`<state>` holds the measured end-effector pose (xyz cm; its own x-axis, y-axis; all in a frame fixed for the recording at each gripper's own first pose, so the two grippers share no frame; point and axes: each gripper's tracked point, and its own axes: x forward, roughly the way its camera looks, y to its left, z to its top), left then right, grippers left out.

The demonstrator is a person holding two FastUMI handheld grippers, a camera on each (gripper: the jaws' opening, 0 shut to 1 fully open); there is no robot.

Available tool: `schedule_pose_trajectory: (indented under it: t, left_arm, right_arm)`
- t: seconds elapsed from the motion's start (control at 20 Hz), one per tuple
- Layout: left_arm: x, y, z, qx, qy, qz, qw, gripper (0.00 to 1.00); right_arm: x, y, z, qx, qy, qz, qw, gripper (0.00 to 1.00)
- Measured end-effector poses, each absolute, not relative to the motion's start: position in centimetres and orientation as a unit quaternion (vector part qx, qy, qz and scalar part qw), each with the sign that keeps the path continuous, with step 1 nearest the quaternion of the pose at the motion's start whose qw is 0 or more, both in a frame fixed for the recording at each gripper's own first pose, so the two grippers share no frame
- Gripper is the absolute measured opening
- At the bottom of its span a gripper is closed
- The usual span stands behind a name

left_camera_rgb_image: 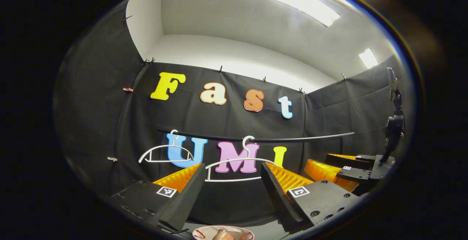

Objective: Grasp the clothes on the hanger with both hands and then place them into the laundry hamper below.

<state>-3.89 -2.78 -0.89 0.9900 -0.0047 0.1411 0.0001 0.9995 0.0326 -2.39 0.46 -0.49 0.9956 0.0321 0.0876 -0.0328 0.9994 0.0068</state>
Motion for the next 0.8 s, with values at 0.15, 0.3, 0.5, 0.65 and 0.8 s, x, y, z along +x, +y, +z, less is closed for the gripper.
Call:
schedule_pose_trajectory:
  t: [0.15,0.3,0.5,0.65,0.8]
  left_arm:
    - [-3.4,-3.0,-1.0,0.012,-0.071,0.0,0.997,0.95]
    - [-1.9,-2.8,-0.8,0.003,-0.067,0.005,0.998,0.95]
    - [-0.9,-2.7,-0.4,0.001,-0.074,0.01,0.997,0.95]
    - [-0.8,-2.5,-0.9,-0.001,-0.063,0.017,0.998,0.95]
    - [-0.8,-2.4,-0.9,-0.005,-0.058,0.022,0.998,0.95]
  right_arm:
    - [-1.8,0.2,-0.7,0.003,-0.044,0.022,0.999,0.97]
    - [-0.5,0.2,-0.5,0.021,-0.053,0.027,0.998,1.0]
    - [1.4,0.6,-1.2,0.025,-0.043,0.041,0.998,0.97]
    - [1.8,1.0,-1.6,0.036,-0.035,0.048,0.998,0.97]
    - [1.8,1.0,-1.9,0.035,-0.029,0.052,0.998,1.0]
